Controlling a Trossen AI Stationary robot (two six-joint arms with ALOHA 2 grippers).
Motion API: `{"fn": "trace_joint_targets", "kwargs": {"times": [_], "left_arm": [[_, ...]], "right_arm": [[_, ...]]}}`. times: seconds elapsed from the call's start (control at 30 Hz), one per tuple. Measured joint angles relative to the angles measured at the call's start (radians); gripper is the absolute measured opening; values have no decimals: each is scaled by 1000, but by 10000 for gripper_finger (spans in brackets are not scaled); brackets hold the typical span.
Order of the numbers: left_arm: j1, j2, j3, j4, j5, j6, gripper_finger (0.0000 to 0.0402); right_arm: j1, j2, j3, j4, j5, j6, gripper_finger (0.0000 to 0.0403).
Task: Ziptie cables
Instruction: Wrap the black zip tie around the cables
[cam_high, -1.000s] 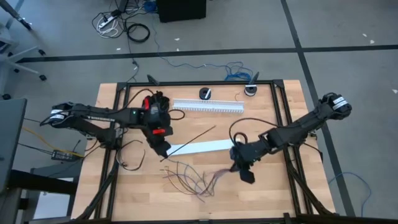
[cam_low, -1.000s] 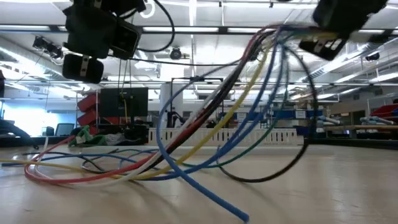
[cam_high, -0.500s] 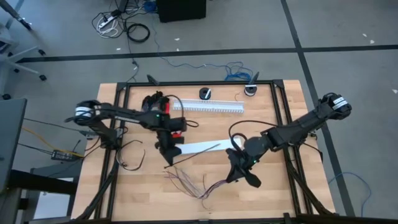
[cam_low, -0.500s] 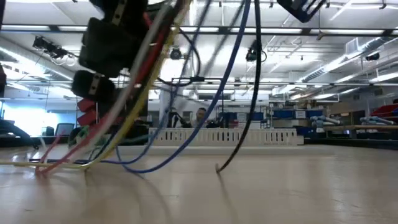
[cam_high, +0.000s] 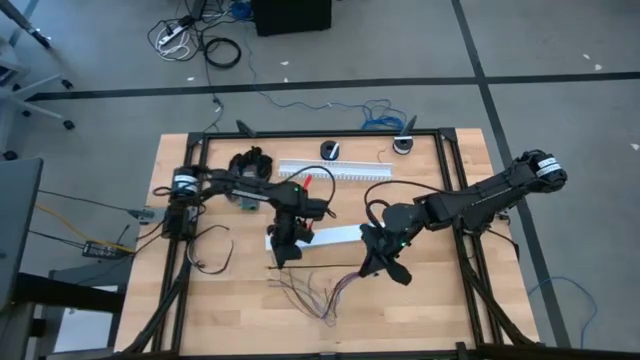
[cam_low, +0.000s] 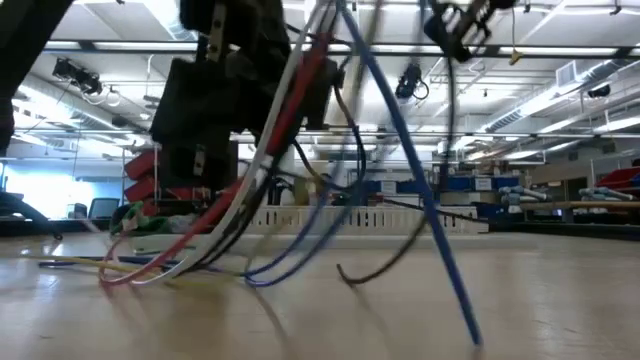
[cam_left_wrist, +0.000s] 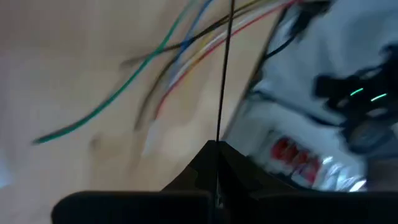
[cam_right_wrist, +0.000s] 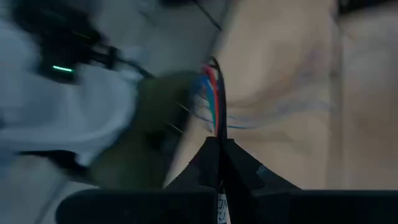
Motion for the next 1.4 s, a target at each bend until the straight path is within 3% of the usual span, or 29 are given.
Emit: {"fn": "trace_joint_targets", "kwargs": {"times": [0.07, 0.17, 0.37, 0.63, 0.83, 1.0, 1.1, 1.2, 1.4], "left_arm": [[0, 24, 42, -34, -76, 64, 0], [0, 46, 101, -59, -154, 106, 0], [0, 48, 165, -52, -240, 172, 0], [0, 48, 179, -61, -289, 253, 0], [-7, 48, 179, -67, -306, 272, 0], [-20, 48, 178, -84, -330, 307, 0], [-27, 48, 178, -88, -345, 312, 0], [-33, 48, 176, -118, -359, 310, 0], [-23, 47, 164, -120, -342, 287, 0]], "right_arm": [[-15, 0, -2, -70, 28, 0, 0], [-38, 0, -2, -43, 6, -23, 0], [-56, 0, -1, 202, -227, -91, 0], [-96, 11, -1, 386, -328, -145, 0], [-176, 164, 3, 575, -522, -27, 0], [-197, 302, 118, 605, -657, -5, 0], [-202, 311, 161, 448, -645, -79, 0], [-202, 278, 166, 272, -534, -170, 0], [-173, 207, 171, 178, -458, -199, 0]]}}
